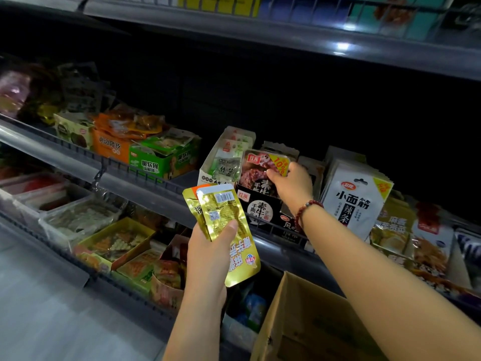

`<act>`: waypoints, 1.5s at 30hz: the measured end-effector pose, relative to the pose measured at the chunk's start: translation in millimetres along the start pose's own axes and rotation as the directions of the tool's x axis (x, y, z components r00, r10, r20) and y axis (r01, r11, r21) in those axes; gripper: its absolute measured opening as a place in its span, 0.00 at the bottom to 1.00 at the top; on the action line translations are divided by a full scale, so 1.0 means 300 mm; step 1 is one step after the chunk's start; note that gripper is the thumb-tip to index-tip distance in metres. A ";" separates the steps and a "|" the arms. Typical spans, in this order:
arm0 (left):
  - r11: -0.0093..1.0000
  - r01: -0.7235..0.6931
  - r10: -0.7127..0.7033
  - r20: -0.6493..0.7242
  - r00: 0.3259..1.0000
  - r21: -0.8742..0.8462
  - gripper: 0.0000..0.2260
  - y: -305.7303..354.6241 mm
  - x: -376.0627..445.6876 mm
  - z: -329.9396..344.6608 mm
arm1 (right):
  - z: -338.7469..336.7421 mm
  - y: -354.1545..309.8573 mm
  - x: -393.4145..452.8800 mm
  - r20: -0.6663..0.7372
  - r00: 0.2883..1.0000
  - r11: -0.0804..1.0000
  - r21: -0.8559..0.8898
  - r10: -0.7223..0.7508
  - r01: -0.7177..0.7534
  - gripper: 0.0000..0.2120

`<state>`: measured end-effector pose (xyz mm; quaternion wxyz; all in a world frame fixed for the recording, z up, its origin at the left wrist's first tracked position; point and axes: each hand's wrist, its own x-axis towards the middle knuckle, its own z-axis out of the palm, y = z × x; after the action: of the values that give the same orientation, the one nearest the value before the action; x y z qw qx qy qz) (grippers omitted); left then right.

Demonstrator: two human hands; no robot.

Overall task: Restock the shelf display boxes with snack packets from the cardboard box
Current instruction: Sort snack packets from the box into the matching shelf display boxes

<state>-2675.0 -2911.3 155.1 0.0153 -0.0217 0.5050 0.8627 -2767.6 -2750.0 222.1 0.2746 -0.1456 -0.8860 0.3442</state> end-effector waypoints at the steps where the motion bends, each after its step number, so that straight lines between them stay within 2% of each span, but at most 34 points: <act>1: 1.000 0.002 -0.002 0.007 1.000 0.000 0.08 0.001 0.001 0.000 | -0.009 0.002 -0.002 0.036 0.999 0.999 -0.030 0.022 -0.021 0.13; 5: 1.000 0.012 -0.013 0.063 0.998 0.017 0.08 0.005 -0.002 0.001 | -0.034 0.018 -0.018 0.092 0.995 0.998 -0.043 0.038 -0.034 0.12; 8: 0.998 0.007 -0.014 0.115 0.993 0.058 0.09 0.011 -0.013 0.011 | -0.043 0.024 -0.047 0.071 0.997 0.994 0.098 0.031 -0.038 0.13; 11: 0.995 0.008 -0.023 0.156 0.988 0.096 0.09 0.018 -0.031 0.024 | -0.088 0.023 -0.105 0.028 0.999 0.967 0.253 0.017 -0.023 0.19; 13: 0.992 0.009 -0.032 0.187 0.982 0.124 0.09 0.024 -0.049 0.035 | -0.136 0.024 -0.158 0.024 1.000 0.950 0.312 0.007 -0.014 0.16; 14: 0.990 0.011 -0.039 0.205 0.978 0.137 0.09 0.026 -0.060 0.043 | -0.164 0.026 -0.187 0.040 0.999 0.945 0.328 0.004 -0.017 0.12; 15: 0.989 0.010 -0.044 0.221 0.974 0.150 0.09 0.028 -0.073 0.053 | -0.193 0.027 -0.220 0.075 0.997 0.936 0.351 0.013 -0.038 0.08; 19: 0.979 -0.007 -0.052 0.281 0.958 0.206 0.10 0.032 -0.133 0.102 | -0.318 0.038 -0.350 0.297 0.948 0.885 0.404 0.112 -0.231 0.13; 21: 0.973 -0.017 -0.058 0.311 0.949 0.231 0.11 0.034 -0.165 0.130 | -0.379 0.060 -0.401 0.354 0.923 0.861 0.412 0.148 -0.297 0.11; 26: 0.964 0.003 -0.108 0.384 0.917 0.266 0.13 0.023 -0.255 0.204 | -0.519 0.127 -0.481 0.433 0.870 0.774 0.458 0.235 -0.437 0.09; 28: 0.960 0.043 -0.156 0.401 0.903 0.277 0.12 0.004 -0.284 0.228 | -0.575 0.151 -0.503 0.413 0.870 0.761 0.463 0.269 -0.455 0.09; 31: 0.946 0.103 -0.213 0.348 0.913 0.307 0.09 -0.027 -0.306 0.251 | -0.663 0.186 -0.533 0.359 0.876 0.736 0.487 0.321 -0.469 0.08; 35: 0.921 0.081 -0.216 0.326 0.921 0.381 0.13 -0.031 -0.330 0.279 | -0.757 0.219 -0.565 0.296 0.887 0.713 0.529 0.353 -0.460 0.07; 37: 0.915 0.071 -0.210 0.318 0.924 0.398 0.16 -0.028 -0.338 0.286 | -0.784 0.232 -0.576 0.243 0.910 0.756 0.507 0.335 -0.414 0.06; 39: 0.914 0.051 -0.191 0.317 0.929 0.403 0.20 -0.025 -0.347 0.294 | -0.796 0.251 -0.588 0.166 0.946 0.840 0.435 0.277 -0.323 0.02; 41: 0.915 0.071 -0.216 0.332 0.918 0.398 0.24 -0.023 -0.359 0.308 | -0.799 0.272 -0.602 0.103 0.977 0.925 0.318 0.185 -0.209 0.04; 45: 0.910 0.191 -0.338 0.392 0.855 0.368 0.20 -0.030 -0.395 0.347 | -0.782 0.296 -0.643 0.095 0.995 0.991 0.136 -0.010 -0.003 0.09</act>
<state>-2558.5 -2816.6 204.5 0.2544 0.1099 0.6111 0.7414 -2468.2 -2648.0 230.1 0.2417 -0.1084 -0.8728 0.4100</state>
